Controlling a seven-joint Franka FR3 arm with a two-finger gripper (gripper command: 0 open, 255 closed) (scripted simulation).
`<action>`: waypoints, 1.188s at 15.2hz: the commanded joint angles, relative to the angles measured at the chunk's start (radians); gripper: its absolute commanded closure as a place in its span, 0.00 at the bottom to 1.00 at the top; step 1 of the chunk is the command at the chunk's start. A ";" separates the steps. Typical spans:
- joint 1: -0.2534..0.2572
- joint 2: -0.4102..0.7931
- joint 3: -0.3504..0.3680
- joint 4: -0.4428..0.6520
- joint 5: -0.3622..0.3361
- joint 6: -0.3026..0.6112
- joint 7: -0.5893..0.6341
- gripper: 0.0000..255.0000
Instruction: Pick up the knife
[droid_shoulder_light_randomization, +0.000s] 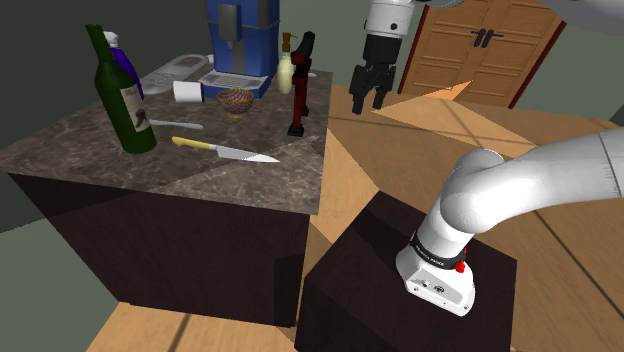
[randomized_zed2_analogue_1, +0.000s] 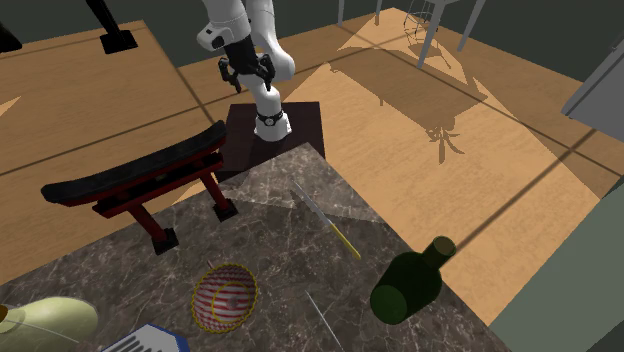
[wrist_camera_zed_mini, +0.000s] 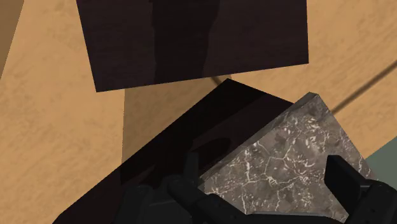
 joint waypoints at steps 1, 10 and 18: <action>0.000 0.000 0.000 0.000 0.000 0.000 0.000 0.00; 0.076 0.315 0.027 0.093 -0.003 0.243 -0.118 0.00; 0.130 0.600 0.063 0.253 -0.013 0.390 -0.206 0.00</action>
